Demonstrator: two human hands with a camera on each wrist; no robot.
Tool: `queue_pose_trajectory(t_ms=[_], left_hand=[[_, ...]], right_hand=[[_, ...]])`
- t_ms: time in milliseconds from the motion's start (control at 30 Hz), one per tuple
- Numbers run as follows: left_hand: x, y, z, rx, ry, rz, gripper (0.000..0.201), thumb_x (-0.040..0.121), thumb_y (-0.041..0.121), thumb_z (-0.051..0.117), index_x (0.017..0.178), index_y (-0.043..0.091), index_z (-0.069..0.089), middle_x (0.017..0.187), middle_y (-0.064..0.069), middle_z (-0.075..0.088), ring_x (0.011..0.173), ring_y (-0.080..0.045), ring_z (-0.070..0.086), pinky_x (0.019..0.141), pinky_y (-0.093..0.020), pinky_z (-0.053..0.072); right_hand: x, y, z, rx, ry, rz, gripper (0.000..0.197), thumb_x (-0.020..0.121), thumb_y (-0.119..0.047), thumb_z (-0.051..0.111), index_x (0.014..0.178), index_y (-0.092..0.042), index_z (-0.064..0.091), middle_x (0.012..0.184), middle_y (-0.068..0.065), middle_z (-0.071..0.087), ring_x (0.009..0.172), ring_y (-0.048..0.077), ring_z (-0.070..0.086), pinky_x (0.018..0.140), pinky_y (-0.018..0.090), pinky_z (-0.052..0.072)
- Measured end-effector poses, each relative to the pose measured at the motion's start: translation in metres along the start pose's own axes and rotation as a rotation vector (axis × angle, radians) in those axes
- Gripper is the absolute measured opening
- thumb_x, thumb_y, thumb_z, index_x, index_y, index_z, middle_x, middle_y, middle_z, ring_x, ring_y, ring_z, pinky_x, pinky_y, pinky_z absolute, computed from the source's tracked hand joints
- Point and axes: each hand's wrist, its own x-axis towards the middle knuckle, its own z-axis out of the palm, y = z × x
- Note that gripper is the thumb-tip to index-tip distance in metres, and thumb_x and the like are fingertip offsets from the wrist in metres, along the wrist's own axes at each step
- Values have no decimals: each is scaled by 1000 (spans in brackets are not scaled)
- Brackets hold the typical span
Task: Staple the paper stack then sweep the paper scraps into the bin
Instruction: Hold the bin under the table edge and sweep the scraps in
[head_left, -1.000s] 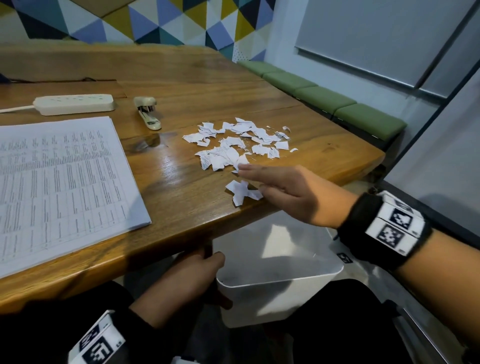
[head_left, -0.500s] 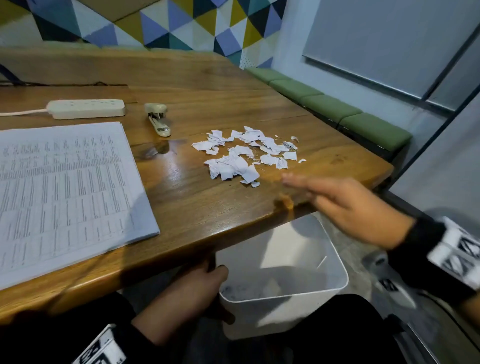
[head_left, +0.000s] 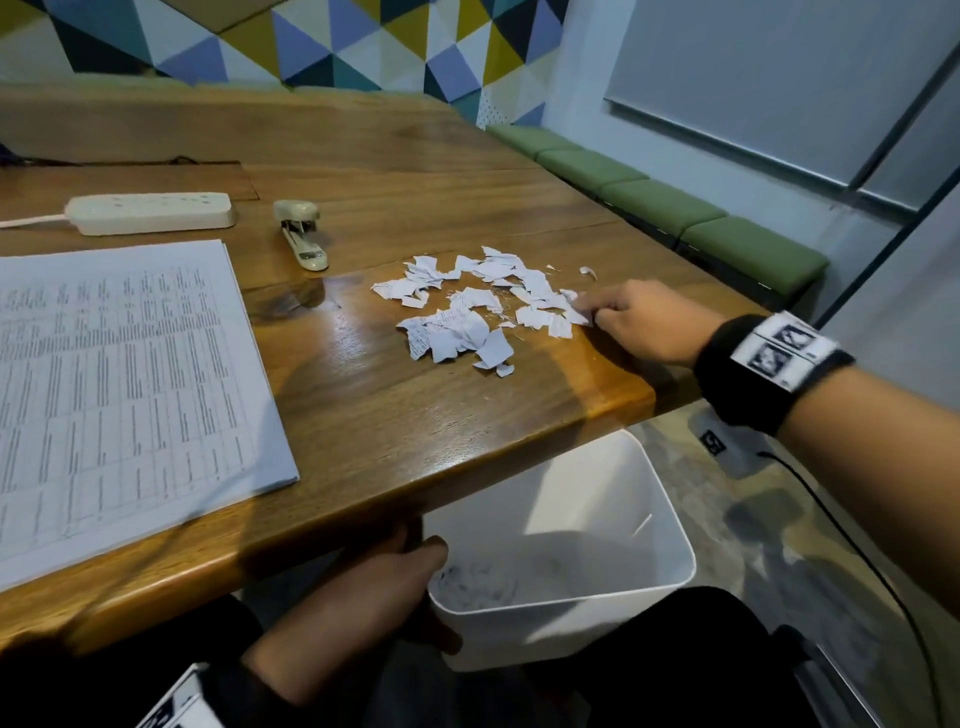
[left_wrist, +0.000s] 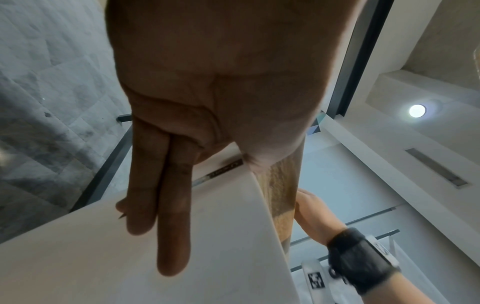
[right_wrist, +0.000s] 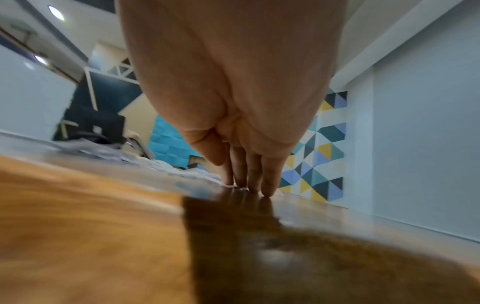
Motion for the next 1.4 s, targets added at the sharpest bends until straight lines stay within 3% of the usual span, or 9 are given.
queue_pose_trajectory(t_ms=[300, 367, 467, 633, 900, 1067, 1200, 1333, 1400], left_hand=[[4, 1, -2, -18, -48, -52, 50, 104, 24, 52, 153, 26, 41, 85, 17, 52, 32, 17, 56, 30, -1, 38], [3, 2, 0, -3, -59, -41, 49, 104, 23, 52, 152, 23, 40, 85, 17, 50, 31, 17, 55, 29, -2, 36], [3, 2, 3, -34, -56, -47, 52, 106, 24, 50, 156, 22, 36, 97, 11, 55, 31, 18, 55, 29, -2, 37], [7, 2, 3, -15, -91, -59, 55, 106, 25, 50, 158, 21, 33, 149, -8, 52, 36, 18, 59, 32, -2, 39], [10, 5, 3, 47, -95, -57, 53, 104, 32, 46, 156, 25, 35, 130, 3, 56, 40, 17, 62, 34, 0, 38], [4, 7, 3, 42, -99, -2, 43, 105, 29, 45, 148, 25, 43, 110, 10, 55, 38, 21, 58, 35, 1, 37], [0, 6, 5, 80, -103, 14, 43, 105, 27, 47, 147, 21, 44, 87, 17, 50, 37, 21, 57, 33, -1, 37], [-3, 6, 8, 158, -90, 28, 46, 105, 25, 47, 151, 19, 42, 86, 14, 51, 35, 19, 56, 30, -3, 37], [-2, 4, 8, 219, -99, 50, 45, 105, 23, 47, 150, 18, 42, 96, 6, 55, 35, 17, 59, 30, -5, 39]], right_hand=[[-68, -9, -6, 113, 10, -136, 44, 103, -16, 49, 138, -40, 62, 118, -39, 60, 79, -21, 61, 72, -2, 38], [-42, -5, -9, 124, 64, -86, 39, 106, -22, 46, 136, -41, 62, 110, -35, 66, 61, -8, 60, 62, 6, 45], [9, 7, -15, 69, 128, -7, 40, 108, -30, 40, 142, -32, 60, 144, -3, 63, 100, 15, 67, 94, 33, 52], [61, 15, -25, -94, 32, 127, 38, 107, -32, 41, 134, -22, 66, 133, 10, 68, 116, 30, 64, 103, 42, 49], [42, -3, -17, -157, -106, 121, 42, 102, -25, 40, 135, -25, 66, 130, 5, 69, 111, 26, 65, 105, 43, 53], [-51, -17, -9, -87, -108, -91, 45, 104, -18, 46, 143, -38, 59, 146, -16, 58, 99, -9, 62, 90, 11, 47], [-72, -11, -1, 87, 28, -115, 44, 104, -14, 50, 141, -32, 62, 147, -14, 60, 126, 11, 61, 111, 28, 43], [-71, -13, 8, 96, 15, -127, 48, 102, -9, 47, 143, -31, 60, 134, -12, 65, 103, 3, 61, 89, 9, 41], [-80, -17, 14, 116, 21, -191, 50, 98, -9, 47, 139, -31, 63, 133, -9, 66, 110, 10, 62, 97, 20, 46]])
